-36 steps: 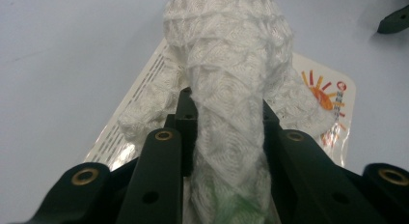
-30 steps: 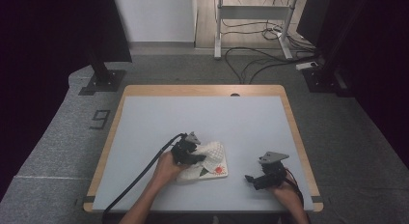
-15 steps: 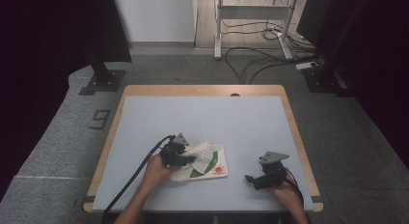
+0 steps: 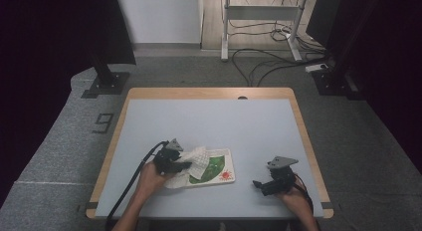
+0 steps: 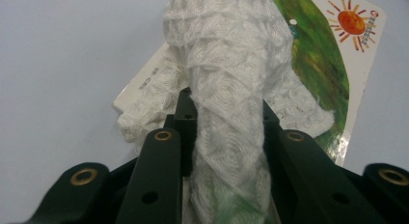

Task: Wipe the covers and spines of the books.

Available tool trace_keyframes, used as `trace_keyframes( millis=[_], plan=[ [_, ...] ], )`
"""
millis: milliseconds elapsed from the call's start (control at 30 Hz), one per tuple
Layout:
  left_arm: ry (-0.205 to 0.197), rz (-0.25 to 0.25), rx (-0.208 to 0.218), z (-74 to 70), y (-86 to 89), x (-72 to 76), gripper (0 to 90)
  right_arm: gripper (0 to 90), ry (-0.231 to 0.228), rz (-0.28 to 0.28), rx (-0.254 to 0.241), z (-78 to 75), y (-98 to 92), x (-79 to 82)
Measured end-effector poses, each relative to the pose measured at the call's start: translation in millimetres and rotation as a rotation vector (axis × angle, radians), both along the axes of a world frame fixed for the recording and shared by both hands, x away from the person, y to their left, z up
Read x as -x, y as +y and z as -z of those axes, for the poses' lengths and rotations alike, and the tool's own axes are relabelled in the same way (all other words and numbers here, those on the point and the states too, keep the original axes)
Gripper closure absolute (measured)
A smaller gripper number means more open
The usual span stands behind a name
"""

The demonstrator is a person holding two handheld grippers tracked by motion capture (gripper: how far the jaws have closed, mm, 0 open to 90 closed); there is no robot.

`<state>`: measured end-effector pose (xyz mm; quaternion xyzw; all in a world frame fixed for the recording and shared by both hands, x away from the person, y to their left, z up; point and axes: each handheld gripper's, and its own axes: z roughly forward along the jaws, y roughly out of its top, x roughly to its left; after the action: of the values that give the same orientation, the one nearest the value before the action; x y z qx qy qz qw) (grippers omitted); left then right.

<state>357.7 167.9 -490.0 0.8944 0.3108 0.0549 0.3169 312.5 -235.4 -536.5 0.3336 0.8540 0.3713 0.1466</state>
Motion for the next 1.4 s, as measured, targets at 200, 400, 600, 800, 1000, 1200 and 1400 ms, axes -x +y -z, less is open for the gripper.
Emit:
trace_keyframes(
  millis=[200, 400, 600, 800, 1000, 1200, 1400],
  plan=[
    [-0.008, -0.002, -0.012, -0.6, 3.3, 4.3, 72.2, 3.6, 0.0, 0.0, 0.0, 0.0, 0.0, 0.0],
    [-0.013, -0.011, -0.008, 0.1, 4.8, 10.4, 72.1, 3.6, 0.0, 0.0, 0.0, 0.0, -0.1, 0.0],
    [-0.012, -0.012, -0.001, 0.8, 6.6, 19.5, 71.8, 3.6, 0.001, -0.001, -0.001, 0.1, -0.1, -0.1],
    [-0.008, -0.021, 0.011, 2.7, 9.9, 29.0, 71.5, 3.6, 0.001, -0.001, -0.001, 0.1, -0.1, -0.1],
    [0.003, -0.019, 0.024, 4.2, 12.5, 38.0, 71.4, 3.6, 0.001, -0.001, -0.001, 0.1, -0.1, -0.2],
    [0.003, -0.017, 0.019, 3.8, 11.2, 44.3, 71.4, 3.6, 0.002, -0.001, -0.001, 0.1, -0.1, -0.3],
    [0.003, -0.013, 0.009, 3.1, 9.5, 42.9, 71.4, 3.5, 0.004, -0.001, -0.001, 0.1, -0.1, -0.4]
  ],
)
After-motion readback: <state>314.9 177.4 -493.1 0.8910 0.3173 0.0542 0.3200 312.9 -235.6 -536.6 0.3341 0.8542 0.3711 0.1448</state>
